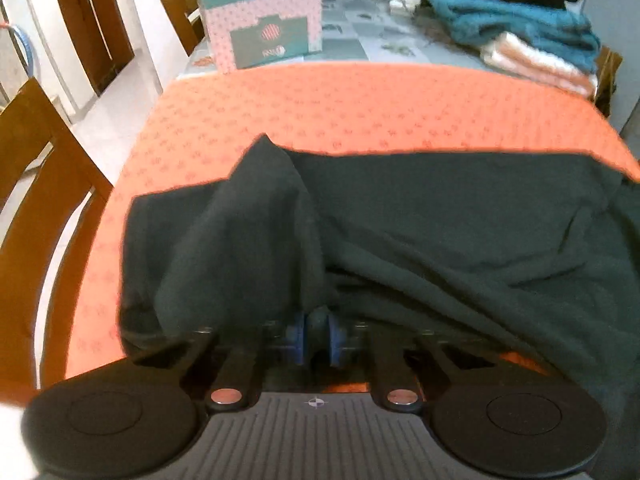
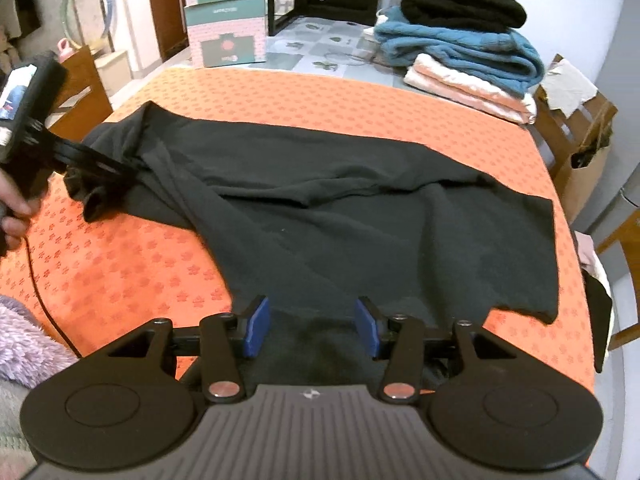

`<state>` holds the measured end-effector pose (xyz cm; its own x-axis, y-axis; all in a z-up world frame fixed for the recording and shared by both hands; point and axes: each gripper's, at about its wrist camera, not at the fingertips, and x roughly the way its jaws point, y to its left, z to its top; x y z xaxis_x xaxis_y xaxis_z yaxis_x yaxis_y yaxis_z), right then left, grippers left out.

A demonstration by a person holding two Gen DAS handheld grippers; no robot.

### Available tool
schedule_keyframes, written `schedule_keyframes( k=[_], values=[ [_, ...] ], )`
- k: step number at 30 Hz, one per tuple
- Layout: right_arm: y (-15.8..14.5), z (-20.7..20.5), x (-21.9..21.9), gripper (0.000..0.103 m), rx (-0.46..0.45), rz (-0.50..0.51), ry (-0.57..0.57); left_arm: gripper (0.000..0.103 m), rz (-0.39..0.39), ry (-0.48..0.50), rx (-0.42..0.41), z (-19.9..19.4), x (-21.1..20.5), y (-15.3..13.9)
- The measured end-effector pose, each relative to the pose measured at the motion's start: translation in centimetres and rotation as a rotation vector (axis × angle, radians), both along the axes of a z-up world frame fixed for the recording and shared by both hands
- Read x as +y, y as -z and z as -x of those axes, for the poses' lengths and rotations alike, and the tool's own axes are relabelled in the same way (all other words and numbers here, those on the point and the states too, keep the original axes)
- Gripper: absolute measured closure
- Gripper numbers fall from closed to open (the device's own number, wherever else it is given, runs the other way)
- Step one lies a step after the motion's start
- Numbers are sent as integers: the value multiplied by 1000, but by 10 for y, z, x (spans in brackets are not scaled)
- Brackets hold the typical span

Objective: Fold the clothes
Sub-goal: 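Grasp the garment hem with the right tool while the left tool grasps the sleeve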

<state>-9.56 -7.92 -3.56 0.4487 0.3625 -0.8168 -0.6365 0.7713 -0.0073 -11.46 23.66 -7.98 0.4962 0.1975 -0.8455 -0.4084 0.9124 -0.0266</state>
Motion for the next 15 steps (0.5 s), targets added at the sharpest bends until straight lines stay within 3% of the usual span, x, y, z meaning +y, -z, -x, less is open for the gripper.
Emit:
schedule_keyframes(
  k=[7,15],
  values=[
    [4,-7,4,50,9,3,-9,90,-47,-60,-94,1,71,-54],
    [9,-20,22,50,26,-6,-58,90,-53,-109,-92,-37,140,-68]
  ],
)
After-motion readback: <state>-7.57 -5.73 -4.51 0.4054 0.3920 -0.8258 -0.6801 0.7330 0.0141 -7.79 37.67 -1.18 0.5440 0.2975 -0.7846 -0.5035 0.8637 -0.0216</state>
